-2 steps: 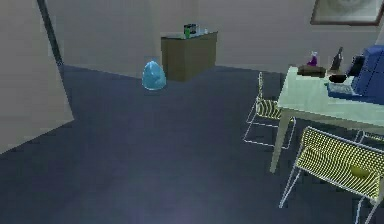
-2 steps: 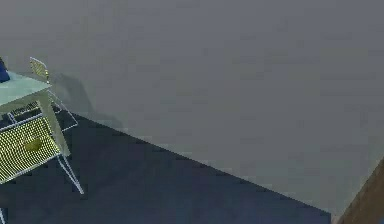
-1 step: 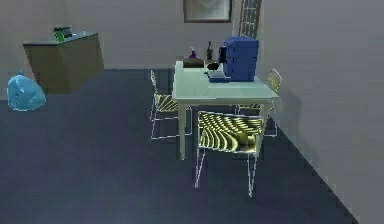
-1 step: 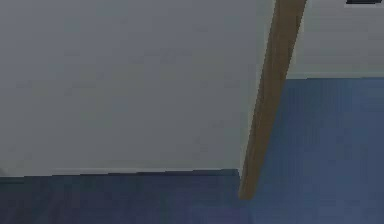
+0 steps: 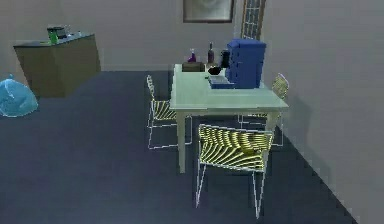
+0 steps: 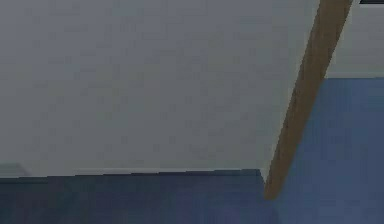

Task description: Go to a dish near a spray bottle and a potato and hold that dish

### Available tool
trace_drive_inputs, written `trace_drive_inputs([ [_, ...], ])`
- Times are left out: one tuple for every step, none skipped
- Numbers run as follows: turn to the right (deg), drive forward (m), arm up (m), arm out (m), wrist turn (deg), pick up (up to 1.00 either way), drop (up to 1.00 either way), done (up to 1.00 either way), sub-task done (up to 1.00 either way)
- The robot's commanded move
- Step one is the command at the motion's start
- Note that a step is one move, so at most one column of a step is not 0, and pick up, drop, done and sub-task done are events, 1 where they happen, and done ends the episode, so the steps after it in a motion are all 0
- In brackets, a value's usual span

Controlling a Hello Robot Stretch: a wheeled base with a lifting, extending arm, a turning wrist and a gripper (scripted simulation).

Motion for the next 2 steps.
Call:
trace_drive_inputs([
  [-30.0, 0.0, 0.0, 0.0, 0.0, 0.0, 0.0, 0.0, 0.0],
  [0.0, 1.0, 0.0, 0.0, 0.0, 0.0, 0.0, 0.0, 0.0],
])
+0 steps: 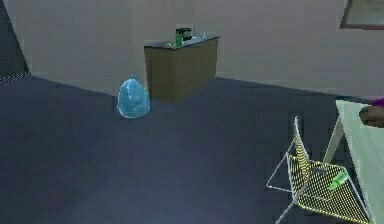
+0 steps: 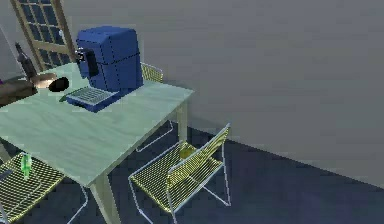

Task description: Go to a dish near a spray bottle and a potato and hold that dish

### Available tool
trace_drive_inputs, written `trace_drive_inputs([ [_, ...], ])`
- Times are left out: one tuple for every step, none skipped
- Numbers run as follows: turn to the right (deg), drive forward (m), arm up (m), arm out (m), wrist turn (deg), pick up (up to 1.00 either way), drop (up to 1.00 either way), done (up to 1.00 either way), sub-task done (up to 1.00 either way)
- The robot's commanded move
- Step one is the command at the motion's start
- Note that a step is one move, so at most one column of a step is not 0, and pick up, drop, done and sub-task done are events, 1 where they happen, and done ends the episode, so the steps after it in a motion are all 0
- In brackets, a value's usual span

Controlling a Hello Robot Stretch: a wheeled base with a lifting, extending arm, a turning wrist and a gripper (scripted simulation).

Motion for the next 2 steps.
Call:
trace_drive_inputs([
  [-6.0, 0.0, 0.0, 0.0, 0.0, 0.0, 0.0, 0.0, 0.0],
  [0.0, 0.6, 0.0, 0.0, 0.0, 0.0, 0.0, 0.0, 0.0],
])
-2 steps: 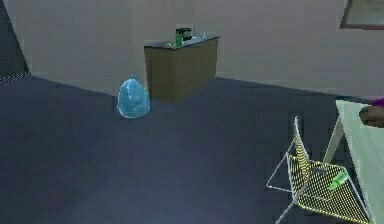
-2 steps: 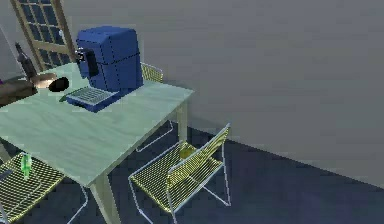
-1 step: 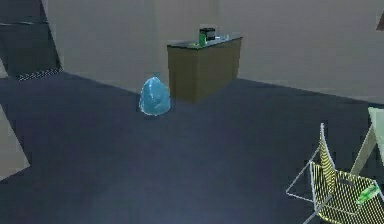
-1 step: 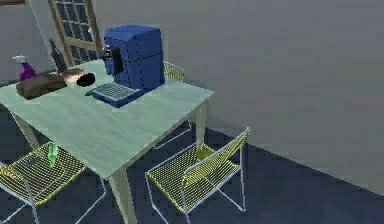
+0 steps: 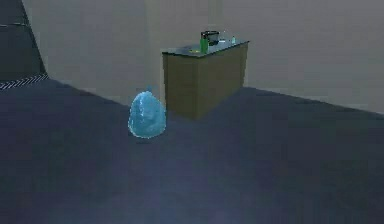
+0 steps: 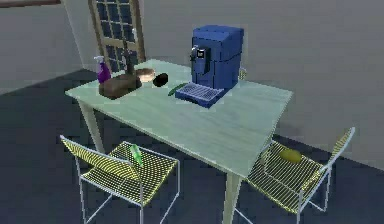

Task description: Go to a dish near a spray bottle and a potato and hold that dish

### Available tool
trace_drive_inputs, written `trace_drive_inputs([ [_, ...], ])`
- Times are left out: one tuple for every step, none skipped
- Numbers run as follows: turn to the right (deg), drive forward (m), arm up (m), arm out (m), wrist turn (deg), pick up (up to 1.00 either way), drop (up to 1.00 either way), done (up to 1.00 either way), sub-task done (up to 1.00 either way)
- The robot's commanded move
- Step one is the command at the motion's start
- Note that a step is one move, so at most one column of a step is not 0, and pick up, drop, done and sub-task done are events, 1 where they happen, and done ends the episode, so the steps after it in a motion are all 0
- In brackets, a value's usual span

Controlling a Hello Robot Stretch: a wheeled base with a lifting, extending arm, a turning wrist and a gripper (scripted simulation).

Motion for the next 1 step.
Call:
trace_drive_inputs([
  [45.0, 0.0, 0.0, 0.0, 0.0, 0.0, 0.0, 0.0, 0.0],
])
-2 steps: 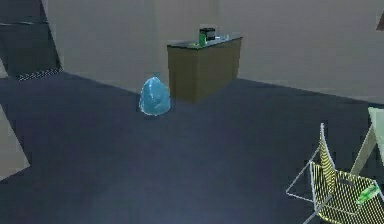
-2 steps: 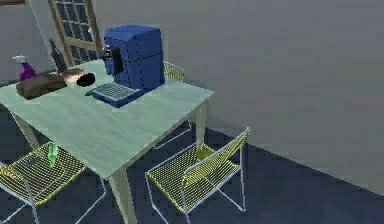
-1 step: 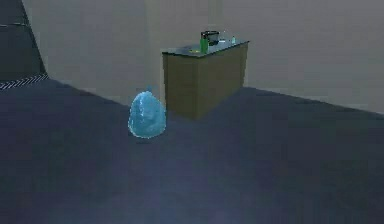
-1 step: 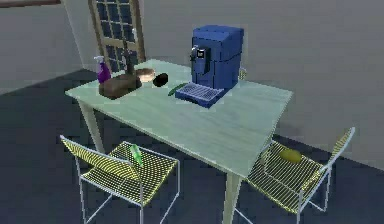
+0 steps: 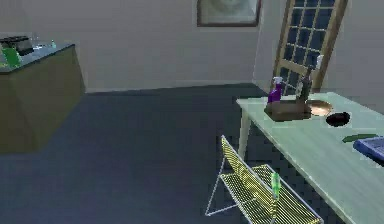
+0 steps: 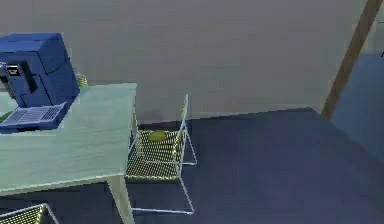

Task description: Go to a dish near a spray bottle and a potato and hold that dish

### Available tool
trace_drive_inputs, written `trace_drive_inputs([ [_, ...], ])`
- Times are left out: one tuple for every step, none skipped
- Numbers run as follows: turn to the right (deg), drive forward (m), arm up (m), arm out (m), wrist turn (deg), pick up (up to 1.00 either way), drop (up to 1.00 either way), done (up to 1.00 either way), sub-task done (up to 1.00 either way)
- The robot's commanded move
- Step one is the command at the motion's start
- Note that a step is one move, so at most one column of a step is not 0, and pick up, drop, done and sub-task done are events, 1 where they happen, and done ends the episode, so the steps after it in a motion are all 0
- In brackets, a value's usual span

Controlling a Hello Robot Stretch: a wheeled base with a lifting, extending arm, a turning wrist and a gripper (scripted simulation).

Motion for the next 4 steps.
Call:
trace_drive_inputs([
  [-45.0, 0.0, 0.0, 0.0, 0.0, 0.0, 0.0, 0.0, 0.0],
  [0.0, 0.45, 0.0, 0.0, 0.0, 0.0, 0.0, 0.0, 0.0],
  [33.0, 0.0, 0.0, 0.0, 0.0, 0.0, 0.0, 0.0, 0.0],
  [0.0, 0.35, 0.0, 0.0, 0.0, 0.0, 0.0, 0.0, 0.0],
])
